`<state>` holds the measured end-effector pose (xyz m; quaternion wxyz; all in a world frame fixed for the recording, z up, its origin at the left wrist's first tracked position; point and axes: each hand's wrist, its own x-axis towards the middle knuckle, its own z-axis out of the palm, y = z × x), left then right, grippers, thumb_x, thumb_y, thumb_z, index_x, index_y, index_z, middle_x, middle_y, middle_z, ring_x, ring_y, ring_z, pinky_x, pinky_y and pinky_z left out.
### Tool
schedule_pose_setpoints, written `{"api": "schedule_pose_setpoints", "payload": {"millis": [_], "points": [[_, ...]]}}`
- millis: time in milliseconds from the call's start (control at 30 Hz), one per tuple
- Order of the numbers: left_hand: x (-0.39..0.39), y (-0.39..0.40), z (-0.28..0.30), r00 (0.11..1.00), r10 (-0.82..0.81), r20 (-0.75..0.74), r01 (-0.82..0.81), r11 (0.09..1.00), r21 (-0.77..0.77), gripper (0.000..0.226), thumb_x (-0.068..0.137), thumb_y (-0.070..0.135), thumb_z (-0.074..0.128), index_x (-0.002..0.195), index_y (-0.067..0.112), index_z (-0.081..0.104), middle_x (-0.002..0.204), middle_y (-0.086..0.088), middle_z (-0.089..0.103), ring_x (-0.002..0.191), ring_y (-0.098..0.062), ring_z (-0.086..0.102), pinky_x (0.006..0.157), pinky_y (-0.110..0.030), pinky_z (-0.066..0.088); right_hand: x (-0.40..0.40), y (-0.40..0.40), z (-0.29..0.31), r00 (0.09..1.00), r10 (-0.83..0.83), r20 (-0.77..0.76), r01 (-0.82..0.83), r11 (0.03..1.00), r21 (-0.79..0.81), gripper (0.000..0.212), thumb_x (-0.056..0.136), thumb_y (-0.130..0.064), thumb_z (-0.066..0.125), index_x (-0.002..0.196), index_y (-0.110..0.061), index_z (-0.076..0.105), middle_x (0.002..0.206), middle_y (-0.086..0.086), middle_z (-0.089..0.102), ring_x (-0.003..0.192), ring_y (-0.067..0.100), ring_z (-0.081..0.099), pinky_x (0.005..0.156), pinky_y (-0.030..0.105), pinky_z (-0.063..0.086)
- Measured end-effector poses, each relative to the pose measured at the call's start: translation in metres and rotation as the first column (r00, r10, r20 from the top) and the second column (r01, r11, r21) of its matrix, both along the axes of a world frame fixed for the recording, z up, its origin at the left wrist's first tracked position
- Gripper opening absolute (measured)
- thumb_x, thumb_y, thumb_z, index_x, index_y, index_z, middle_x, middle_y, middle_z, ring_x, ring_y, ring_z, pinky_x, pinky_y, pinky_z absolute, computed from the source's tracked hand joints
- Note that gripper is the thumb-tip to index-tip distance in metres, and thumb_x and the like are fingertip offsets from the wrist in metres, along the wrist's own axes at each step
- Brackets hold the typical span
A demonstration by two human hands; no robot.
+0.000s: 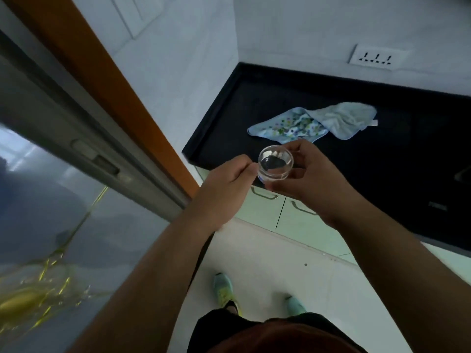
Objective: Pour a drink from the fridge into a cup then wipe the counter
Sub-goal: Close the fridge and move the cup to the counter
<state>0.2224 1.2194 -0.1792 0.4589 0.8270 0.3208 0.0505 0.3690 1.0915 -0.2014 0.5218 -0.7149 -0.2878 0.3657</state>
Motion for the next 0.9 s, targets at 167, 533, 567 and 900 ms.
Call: {"api": "schedule_pose_setpoints", "payload": {"millis": [167,533,567,900], "points": [[0.006,0.057,0.000,0.988,-0.156,-0.001,0.156,0.988,-0.004,0.034,0.109,0.043,0.043,0.088,0.019,0.055,0.072,0.000,0.051,0.061,-0.009,0.044,0.065,-0.035,0.042,-0.016,0.037,0.001,0.989,-0.146,-0.004,0.146,0.989,-0.006,0.062,0.073,-0.008,0.094,0.121,-0.026,0.059,0.116,-0.006,0.077,0.102,0.014,0.077,0.090,0.044,0.064],[0.036,0.120,-0.006,0.953,-0.303,0.018,0.304,0.952,-0.031,0.031,0.111,0.039,0.042,0.090,0.021,0.056,0.076,0.002,0.056,0.069,-0.012,0.053,0.069,-0.036,0.048,-0.010,0.084,0.000,0.952,-0.301,0.060,0.305,0.949,-0.080,0.067,0.072,-0.016,0.096,0.125,-0.027,0.056,0.120,-0.008,0.075,0.105,0.012,0.074,0.098,0.040,0.059],[0.041,0.122,-0.007,0.950,-0.311,0.018,0.312,0.949,-0.037,0.031,0.111,0.039,0.042,0.088,0.024,0.055,0.075,0.003,0.056,0.067,-0.010,0.052,0.068,-0.034,0.047,-0.007,0.085,-0.001,0.950,-0.304,0.066,0.309,0.947,-0.089,0.068,0.072,-0.016,0.095,0.126,-0.027,0.056,0.121,-0.008,0.074,0.106,0.012,0.074,0.099,0.040,0.059],[0.091,0.131,-0.019,0.951,-0.309,0.028,0.310,0.949,-0.062,0.030,0.111,0.037,0.043,0.090,0.024,0.059,0.076,0.002,0.057,0.068,-0.015,0.051,0.067,-0.037,0.046,0.042,0.096,-0.007,0.952,-0.269,0.144,0.289,0.946,-0.145,0.070,0.075,-0.023,0.094,0.130,-0.029,0.051,0.130,-0.007,0.069,0.105,0.013,0.074,0.100,0.042,0.058]]}}
